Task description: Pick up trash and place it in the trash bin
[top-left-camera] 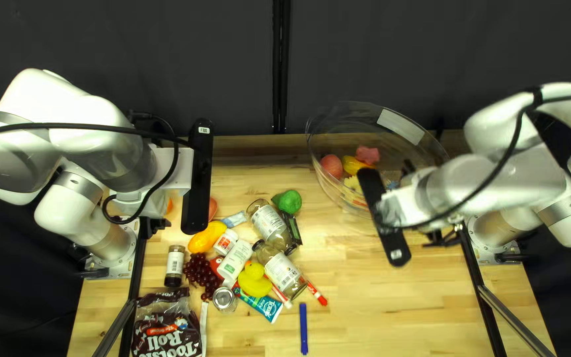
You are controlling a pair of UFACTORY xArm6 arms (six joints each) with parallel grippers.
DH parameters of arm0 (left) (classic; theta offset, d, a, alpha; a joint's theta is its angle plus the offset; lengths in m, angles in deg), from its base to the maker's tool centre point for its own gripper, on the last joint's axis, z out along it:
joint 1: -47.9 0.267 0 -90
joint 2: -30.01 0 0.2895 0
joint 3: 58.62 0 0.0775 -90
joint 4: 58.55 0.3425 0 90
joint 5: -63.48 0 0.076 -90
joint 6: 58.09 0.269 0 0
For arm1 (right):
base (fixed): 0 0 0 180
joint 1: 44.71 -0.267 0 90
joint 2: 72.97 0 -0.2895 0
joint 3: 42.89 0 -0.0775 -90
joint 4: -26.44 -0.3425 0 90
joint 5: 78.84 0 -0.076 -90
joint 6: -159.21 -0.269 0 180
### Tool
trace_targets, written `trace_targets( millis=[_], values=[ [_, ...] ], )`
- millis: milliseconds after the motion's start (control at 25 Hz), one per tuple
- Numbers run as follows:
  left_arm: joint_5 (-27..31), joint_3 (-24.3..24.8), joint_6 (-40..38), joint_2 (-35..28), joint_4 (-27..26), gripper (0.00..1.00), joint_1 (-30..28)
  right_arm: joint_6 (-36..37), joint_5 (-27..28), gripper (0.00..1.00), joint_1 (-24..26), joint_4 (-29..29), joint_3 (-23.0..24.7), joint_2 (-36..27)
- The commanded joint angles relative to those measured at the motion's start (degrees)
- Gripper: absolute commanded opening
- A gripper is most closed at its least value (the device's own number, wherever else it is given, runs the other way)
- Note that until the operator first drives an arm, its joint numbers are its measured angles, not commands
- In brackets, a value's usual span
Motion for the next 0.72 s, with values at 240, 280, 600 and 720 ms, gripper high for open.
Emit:
trace_targets(
  millis=[240, 280, 600, 720],
  values=[
    [0.0, 0.0, 0.0, 0.0, 0.0, 1.0, 0.0, -0.8, 4.8, 1.0, -0.4, -2.9, -3.0, -1.8],
    [0.0, 0.0, 0.0, 0.0, 0.0, 1.0, 0.0, -1.2, 5.2, 1.0, -0.4, -3.1, -3.3, -2.0],
    [0.0, 0.0, 0.0, 0.0, 0.0, 1.0, 0.0, -1.8, 4.4, 1.0, -0.3, -3.3, -3.3, -2.0],
    [0.0, 0.0, 0.0, 0.0, 0.0, 1.0, 0.0, -1.8, 4.4, 1.0, -0.3, -3.3, -3.3, -2.0]
  ],
)
